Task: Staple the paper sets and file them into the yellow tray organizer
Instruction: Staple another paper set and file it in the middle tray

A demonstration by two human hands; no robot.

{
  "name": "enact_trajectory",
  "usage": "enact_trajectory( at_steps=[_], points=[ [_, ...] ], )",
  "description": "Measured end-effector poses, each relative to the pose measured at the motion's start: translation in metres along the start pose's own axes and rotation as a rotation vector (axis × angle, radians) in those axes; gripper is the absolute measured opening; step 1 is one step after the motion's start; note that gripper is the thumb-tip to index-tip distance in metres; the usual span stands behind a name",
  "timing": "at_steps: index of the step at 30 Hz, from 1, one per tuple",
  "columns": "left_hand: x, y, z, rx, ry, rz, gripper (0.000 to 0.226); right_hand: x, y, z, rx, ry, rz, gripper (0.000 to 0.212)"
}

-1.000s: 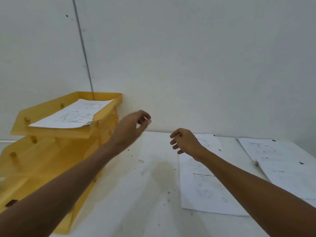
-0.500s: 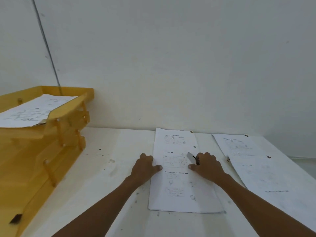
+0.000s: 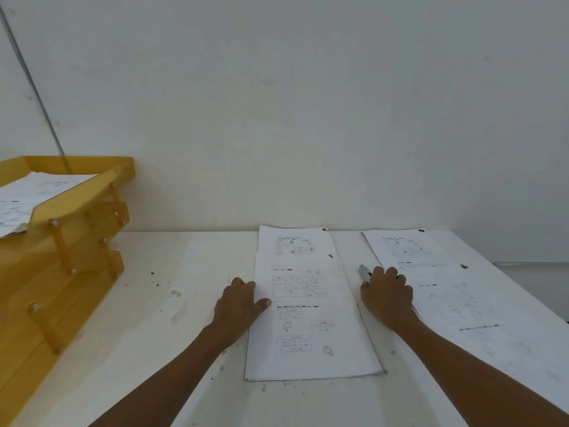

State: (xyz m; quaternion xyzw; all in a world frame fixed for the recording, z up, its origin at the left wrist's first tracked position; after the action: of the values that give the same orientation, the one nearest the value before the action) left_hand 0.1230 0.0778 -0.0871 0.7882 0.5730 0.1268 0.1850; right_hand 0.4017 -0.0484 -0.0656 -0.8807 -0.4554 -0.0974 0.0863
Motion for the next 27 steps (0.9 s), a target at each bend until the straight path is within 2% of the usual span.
enact_trajectory(
  at_steps=[3,6,8,10,13,16,21,24,27],
  points=[
    [0.002,-0.001,0.0,-0.015,-0.018,-0.009,0.047,-0.001,-0.004,0.001,0.003,-0.021,-0.007,0.024],
    [0.01,0.0,-0.003,-0.04,-0.07,-0.03,0.05,0.003,-0.02,-0.011,0.017,0.006,-0.109,0.023],
    [0.019,0.003,-0.009,-0.059,-0.082,-0.053,0.045,0.007,-0.035,-0.016,0.134,0.0,-0.164,0.024],
    [0.03,0.008,-0.014,-0.063,-0.058,-0.057,0.037,0.01,-0.046,-0.01,0.223,-0.085,-0.179,0.033],
    [0.053,0.023,-0.017,-0.059,-0.021,0.044,0.035,0.007,-0.056,0.006,0.159,-0.208,-0.211,0.048],
    [0.079,0.039,-0.016,0.048,-0.036,0.165,0.042,0.008,-0.058,0.014,0.147,-0.196,-0.231,0.046],
    [0.103,0.063,-0.005,0.188,-0.265,0.253,0.068,0.009,-0.06,0.019,0.162,-0.177,-0.253,0.045],
    [0.117,0.071,-0.004,0.309,-0.215,0.25,0.067,0.01,-0.06,0.02,0.171,-0.166,-0.253,0.045],
    [0.126,0.071,-0.005,0.286,-0.237,0.192,0.072,0.01,-0.058,0.023,0.171,-0.176,-0.257,0.046]
  ],
)
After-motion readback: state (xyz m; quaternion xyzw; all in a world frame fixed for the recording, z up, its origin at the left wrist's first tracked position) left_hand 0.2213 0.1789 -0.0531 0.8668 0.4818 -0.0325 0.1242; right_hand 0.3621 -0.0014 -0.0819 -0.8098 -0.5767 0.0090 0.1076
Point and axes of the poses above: each hand's wrist, its own x-axis towards the middle knuckle, its own z-axis out of the palm, y = z × x, the point moved 5 cm from there along x, towards the middle knuckle, and after that the axes turned 8 degrees about -z, right-handed, at the moved point
